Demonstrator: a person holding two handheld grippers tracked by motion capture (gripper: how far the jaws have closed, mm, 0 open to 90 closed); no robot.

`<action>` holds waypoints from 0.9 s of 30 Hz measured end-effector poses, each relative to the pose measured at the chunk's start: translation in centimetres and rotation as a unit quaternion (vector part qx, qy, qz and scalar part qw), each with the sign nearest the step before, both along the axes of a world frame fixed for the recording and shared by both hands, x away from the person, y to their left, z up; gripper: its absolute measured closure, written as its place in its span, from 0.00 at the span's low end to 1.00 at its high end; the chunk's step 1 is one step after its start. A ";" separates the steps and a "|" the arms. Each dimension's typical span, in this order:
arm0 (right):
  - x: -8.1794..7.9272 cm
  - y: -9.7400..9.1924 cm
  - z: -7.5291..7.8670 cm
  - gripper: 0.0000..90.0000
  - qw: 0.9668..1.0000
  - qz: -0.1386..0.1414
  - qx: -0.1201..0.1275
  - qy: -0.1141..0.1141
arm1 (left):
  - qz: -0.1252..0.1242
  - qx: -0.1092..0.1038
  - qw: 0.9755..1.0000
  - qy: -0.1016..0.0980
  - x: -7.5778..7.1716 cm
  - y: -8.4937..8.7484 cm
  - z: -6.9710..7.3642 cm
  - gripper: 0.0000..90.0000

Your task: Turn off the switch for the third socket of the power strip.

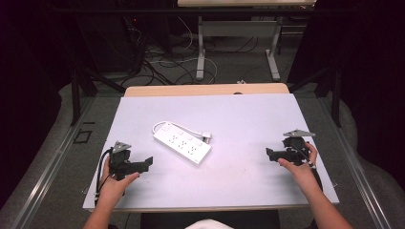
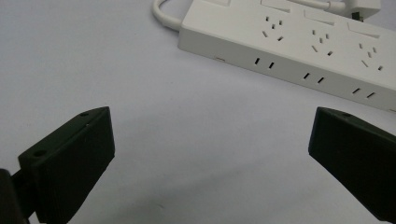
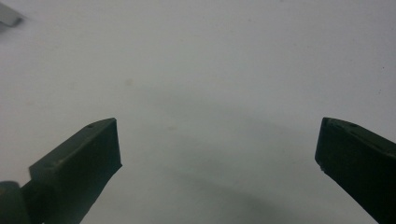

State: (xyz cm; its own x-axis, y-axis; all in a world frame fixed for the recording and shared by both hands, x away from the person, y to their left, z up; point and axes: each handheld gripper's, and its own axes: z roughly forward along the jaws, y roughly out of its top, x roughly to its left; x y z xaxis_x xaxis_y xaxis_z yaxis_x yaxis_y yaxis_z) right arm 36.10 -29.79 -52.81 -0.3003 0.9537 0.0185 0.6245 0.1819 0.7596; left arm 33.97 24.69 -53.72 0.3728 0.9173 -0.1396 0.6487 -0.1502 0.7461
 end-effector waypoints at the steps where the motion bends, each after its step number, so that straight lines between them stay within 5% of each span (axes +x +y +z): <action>1: -0.6 0.2 0.3 0.00 1.000 0.006 0.011 -0.004 | -0.002 0.001 1.000 0.003 -0.1 0.0 0.1 0.00; 4: -2.1 0.8 0.9 0.00 0.999 0.027 0.025 -0.003 | -0.002 -0.001 1.000 0.003 -0.2 -0.2 0.4 0.00; 10: -3.7 1.4 0.9 0.00 0.999 0.046 0.008 -0.008 | -0.020 -0.013 1.000 -0.004 -0.5 -1.4 1.4 0.01; 27: -4.1 2.0 0.3 0.02 0.998 0.062 0.004 -0.016 | -0.053 -0.012 0.998 -0.009 0.3 -5.0 4.5 0.10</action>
